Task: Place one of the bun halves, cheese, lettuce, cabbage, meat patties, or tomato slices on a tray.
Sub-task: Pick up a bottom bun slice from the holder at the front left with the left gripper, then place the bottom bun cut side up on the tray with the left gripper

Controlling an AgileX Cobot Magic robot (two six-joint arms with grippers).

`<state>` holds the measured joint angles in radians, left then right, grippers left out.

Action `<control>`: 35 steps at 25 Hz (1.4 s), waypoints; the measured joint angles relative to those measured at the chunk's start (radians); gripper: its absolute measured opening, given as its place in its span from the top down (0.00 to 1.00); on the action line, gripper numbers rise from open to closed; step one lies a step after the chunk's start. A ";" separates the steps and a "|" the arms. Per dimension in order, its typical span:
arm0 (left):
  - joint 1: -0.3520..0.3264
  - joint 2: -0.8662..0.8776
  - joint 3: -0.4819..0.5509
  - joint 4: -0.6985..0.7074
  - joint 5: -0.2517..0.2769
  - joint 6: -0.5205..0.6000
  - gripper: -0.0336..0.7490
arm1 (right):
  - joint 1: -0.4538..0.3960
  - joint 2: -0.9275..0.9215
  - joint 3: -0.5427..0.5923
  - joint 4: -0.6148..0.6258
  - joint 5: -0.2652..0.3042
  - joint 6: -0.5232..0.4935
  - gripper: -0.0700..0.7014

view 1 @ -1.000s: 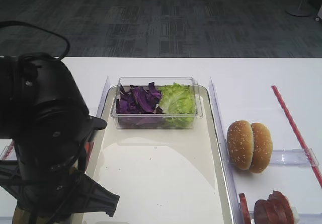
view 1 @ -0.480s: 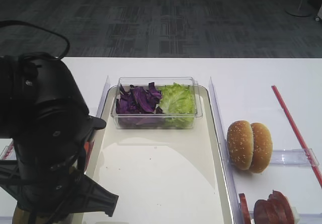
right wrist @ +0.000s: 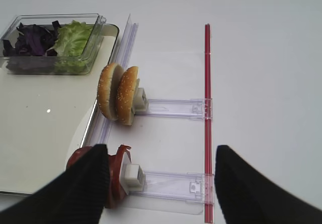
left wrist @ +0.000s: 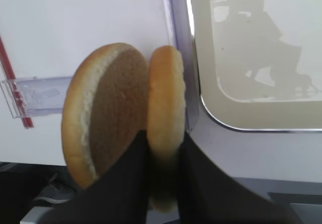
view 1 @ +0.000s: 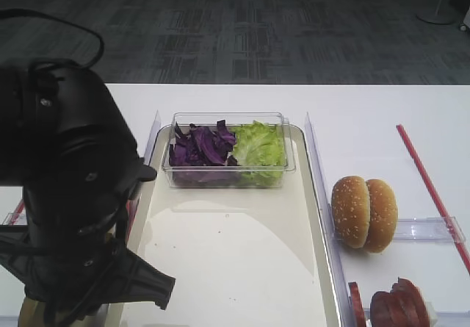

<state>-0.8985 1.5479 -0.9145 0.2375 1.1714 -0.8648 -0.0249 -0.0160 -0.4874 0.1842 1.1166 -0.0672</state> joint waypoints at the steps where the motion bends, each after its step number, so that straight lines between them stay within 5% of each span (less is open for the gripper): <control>1: 0.000 0.000 -0.008 -0.002 0.009 0.013 0.84 | 0.000 0.000 0.000 0.000 0.000 0.000 0.28; 23: 0.000 -0.134 -0.046 -0.033 0.032 0.049 0.84 | 0.000 0.000 0.000 0.000 0.000 0.000 0.28; 27: 0.038 -0.134 -0.046 -0.092 -0.020 0.110 0.85 | 0.000 0.000 0.000 0.000 0.000 0.000 0.28; 35: 0.218 -0.134 -0.046 -0.328 -0.187 0.376 0.85 | 0.000 0.000 0.000 0.000 0.000 0.000 0.28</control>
<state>-0.6804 1.4140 -0.9602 -0.0907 0.9840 -0.4890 -0.0249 -0.0160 -0.4874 0.1842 1.1166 -0.0672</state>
